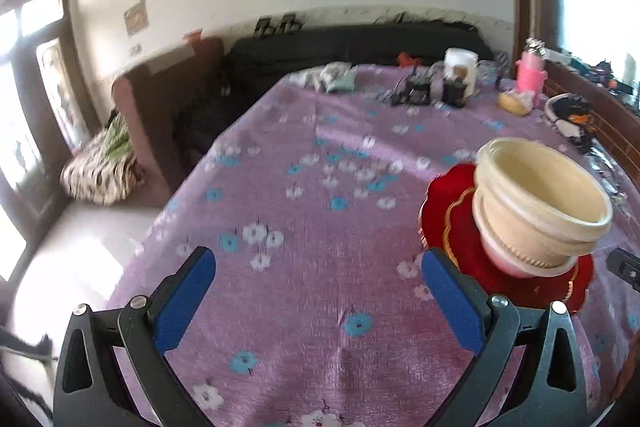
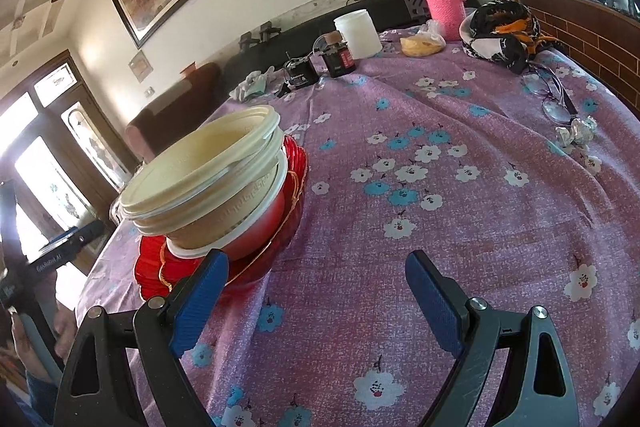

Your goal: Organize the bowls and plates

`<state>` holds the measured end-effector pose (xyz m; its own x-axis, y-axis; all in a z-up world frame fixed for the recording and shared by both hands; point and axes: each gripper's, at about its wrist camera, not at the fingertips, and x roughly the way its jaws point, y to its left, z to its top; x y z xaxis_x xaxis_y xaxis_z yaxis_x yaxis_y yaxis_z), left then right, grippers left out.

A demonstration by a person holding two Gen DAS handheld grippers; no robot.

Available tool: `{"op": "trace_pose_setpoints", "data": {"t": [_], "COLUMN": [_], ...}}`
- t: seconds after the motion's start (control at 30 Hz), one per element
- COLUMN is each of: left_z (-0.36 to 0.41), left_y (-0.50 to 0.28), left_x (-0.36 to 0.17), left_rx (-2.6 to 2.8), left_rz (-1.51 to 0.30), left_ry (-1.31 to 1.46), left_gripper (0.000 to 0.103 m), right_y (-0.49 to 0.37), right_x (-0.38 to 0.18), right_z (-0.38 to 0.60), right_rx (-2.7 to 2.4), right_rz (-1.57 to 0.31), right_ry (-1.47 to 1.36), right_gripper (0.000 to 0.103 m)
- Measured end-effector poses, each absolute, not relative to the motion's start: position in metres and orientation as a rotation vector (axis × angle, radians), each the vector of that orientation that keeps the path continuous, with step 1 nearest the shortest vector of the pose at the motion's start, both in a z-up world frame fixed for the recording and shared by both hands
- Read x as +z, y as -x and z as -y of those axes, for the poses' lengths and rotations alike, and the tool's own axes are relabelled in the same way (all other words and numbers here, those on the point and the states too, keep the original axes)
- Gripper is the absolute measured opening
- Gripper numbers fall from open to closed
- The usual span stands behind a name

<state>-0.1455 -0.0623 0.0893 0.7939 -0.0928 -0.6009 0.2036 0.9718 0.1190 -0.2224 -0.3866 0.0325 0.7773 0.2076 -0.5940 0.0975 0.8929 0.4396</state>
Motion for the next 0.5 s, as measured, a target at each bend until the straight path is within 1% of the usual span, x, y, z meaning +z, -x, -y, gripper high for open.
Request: {"op": "trace_pose_setpoints", "data": {"t": [0.2, 0.5], "left_z": [0.062, 0.060], "left_y": [0.164, 0.162], "left_x": [0.117, 0.117], "left_rx": [-0.240, -0.264], "left_rz": [-0.574, -0.616], "left_ry": [-0.162, -0.111], "left_gripper": [0.103, 0.103], "right_y": [0.221, 0.224], "right_x": [0.032, 0.033], "right_z": [0.388, 0.387], "right_rx": [0.063, 0.072], "right_rz": [-0.685, -0.676], "right_ry": [-0.473, -0.471], "right_gripper": [0.093, 0.093]}}
